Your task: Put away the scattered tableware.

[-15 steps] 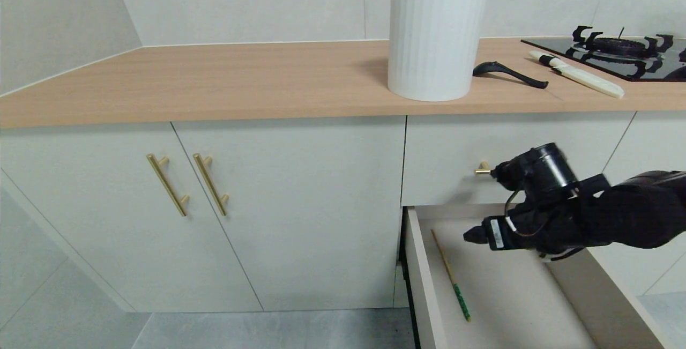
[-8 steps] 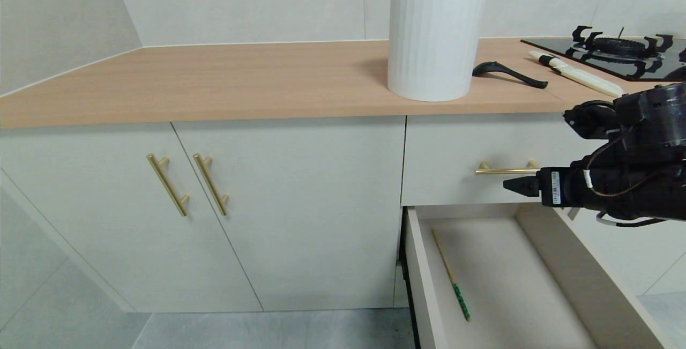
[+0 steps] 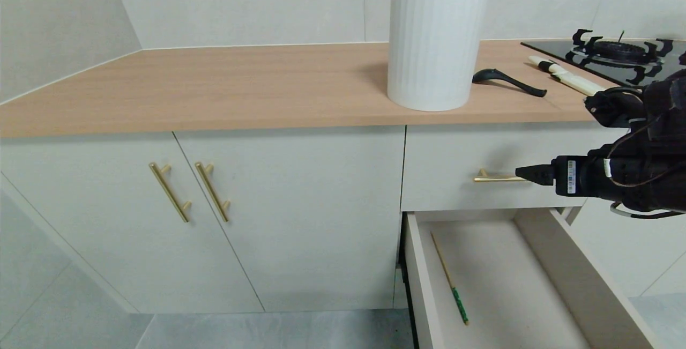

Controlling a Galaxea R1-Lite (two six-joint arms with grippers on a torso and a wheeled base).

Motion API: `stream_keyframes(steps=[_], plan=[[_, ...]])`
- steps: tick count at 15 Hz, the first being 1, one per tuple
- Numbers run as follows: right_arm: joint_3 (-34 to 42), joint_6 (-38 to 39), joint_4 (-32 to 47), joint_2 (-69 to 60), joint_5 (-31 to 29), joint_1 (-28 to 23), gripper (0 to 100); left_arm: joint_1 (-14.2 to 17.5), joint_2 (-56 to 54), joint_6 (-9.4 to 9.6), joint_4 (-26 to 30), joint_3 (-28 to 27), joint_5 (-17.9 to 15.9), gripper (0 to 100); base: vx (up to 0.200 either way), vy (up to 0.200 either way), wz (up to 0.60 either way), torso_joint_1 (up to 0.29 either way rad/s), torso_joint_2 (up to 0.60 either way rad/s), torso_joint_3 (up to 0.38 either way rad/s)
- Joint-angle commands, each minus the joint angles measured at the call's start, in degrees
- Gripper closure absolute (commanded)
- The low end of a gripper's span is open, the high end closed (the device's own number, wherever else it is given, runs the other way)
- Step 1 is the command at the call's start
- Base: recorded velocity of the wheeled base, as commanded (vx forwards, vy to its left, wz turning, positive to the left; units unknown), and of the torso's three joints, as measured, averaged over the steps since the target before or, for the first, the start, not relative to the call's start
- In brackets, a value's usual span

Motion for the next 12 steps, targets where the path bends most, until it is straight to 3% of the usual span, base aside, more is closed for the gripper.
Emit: stream_keyframes(steps=[1, 12], plan=[[-0.02, 0.02, -0.12, -0.12, 0.0, -0.01, 0, -0.02, 0.02, -0.02, -0.02, 0.0, 0.0, 0, 0.0, 0.0, 0.0, 0.198, -0.42, -0.295], [1.56, -0.77, -3.37, 0.23, 0.09, -0.1, 0, -0.02, 0.02, -0.02, -0.02, 0.0, 0.0, 0, 0.0, 0.0, 0.0, 0.186, -0.5, -0.289]])
